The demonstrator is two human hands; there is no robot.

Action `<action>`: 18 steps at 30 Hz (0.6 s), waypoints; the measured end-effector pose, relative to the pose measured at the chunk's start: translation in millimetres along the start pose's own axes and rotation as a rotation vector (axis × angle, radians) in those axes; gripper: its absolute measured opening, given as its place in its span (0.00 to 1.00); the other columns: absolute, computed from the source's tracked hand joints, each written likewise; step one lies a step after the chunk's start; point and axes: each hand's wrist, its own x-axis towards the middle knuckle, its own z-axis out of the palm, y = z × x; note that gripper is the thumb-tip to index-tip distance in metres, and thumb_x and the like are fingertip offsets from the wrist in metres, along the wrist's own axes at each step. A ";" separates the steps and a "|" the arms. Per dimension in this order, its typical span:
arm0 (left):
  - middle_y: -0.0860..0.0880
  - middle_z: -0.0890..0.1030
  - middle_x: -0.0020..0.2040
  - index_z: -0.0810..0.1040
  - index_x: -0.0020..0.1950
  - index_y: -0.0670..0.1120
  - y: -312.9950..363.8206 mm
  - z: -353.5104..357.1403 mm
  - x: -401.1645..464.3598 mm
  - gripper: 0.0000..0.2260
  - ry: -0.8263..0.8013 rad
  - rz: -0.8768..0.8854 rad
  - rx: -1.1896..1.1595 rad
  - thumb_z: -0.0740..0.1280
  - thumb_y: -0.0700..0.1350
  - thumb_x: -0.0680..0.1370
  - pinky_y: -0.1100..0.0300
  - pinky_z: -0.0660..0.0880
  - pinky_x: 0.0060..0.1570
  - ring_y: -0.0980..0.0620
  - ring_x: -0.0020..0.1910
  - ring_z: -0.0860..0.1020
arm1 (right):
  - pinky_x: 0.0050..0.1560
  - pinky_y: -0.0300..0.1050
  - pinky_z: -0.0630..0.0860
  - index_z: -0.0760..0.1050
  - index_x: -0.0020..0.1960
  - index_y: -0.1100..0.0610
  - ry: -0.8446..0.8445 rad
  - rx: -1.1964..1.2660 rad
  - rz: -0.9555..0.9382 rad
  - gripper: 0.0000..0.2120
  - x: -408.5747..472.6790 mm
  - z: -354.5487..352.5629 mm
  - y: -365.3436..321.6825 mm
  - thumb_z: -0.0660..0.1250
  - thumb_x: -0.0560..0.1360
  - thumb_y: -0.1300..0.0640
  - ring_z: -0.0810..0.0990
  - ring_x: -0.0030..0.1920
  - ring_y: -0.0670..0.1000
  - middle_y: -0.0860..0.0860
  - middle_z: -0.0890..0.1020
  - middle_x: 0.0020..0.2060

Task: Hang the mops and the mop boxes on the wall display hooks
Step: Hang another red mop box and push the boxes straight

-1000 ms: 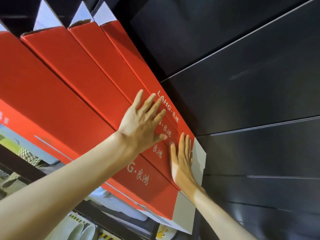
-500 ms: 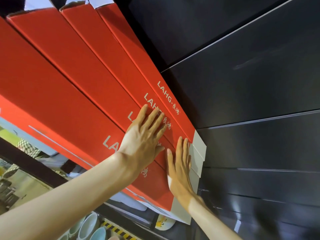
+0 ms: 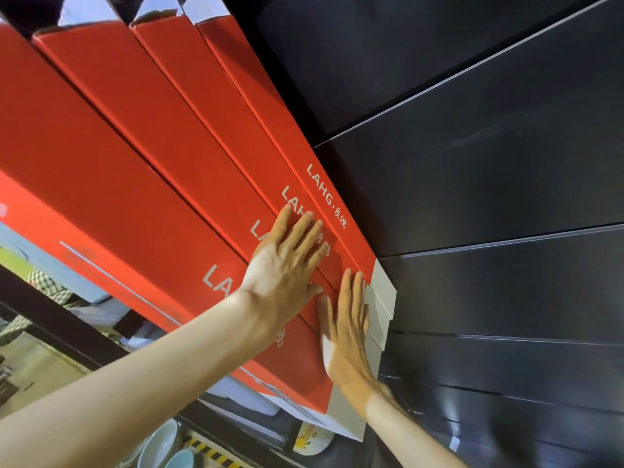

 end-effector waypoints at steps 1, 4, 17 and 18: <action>0.42 0.36 0.85 0.38 0.85 0.50 0.8 -0.3 4.3 0.34 0.021 -0.015 0.004 0.42 0.66 0.85 0.34 0.32 0.79 0.40 0.83 0.34 | 0.84 0.52 0.36 0.36 0.86 0.49 -0.005 -0.065 -0.018 0.43 4.2 -2.2 2.3 0.34 0.79 0.24 0.30 0.83 0.45 0.46 0.32 0.84; 0.43 0.38 0.85 0.39 0.85 0.50 -4.8 -6.5 21.9 0.33 0.049 -0.061 -0.028 0.42 0.65 0.85 0.34 0.34 0.79 0.40 0.84 0.35 | 0.84 0.59 0.39 0.37 0.86 0.52 0.016 -0.135 -0.027 0.43 28.9 -9.0 11.1 0.31 0.80 0.27 0.29 0.83 0.47 0.48 0.31 0.84; 0.43 0.35 0.84 0.37 0.85 0.50 -14.1 -5.1 48.7 0.31 0.041 -0.145 0.020 0.41 0.63 0.86 0.34 0.30 0.77 0.41 0.83 0.32 | 0.83 0.53 0.31 0.31 0.83 0.38 -0.043 0.085 0.143 0.40 50.2 -13.8 -3.9 0.40 0.78 0.25 0.29 0.81 0.40 0.41 0.32 0.83; 0.43 0.34 0.84 0.37 0.85 0.50 -14.1 -5.5 48.6 0.31 0.041 -0.146 0.018 0.41 0.63 0.86 0.34 0.29 0.77 0.41 0.83 0.32 | 0.83 0.52 0.31 0.31 0.83 0.38 -0.034 0.092 0.148 0.38 50.3 -13.1 -4.8 0.42 0.79 0.27 0.29 0.82 0.40 0.40 0.33 0.84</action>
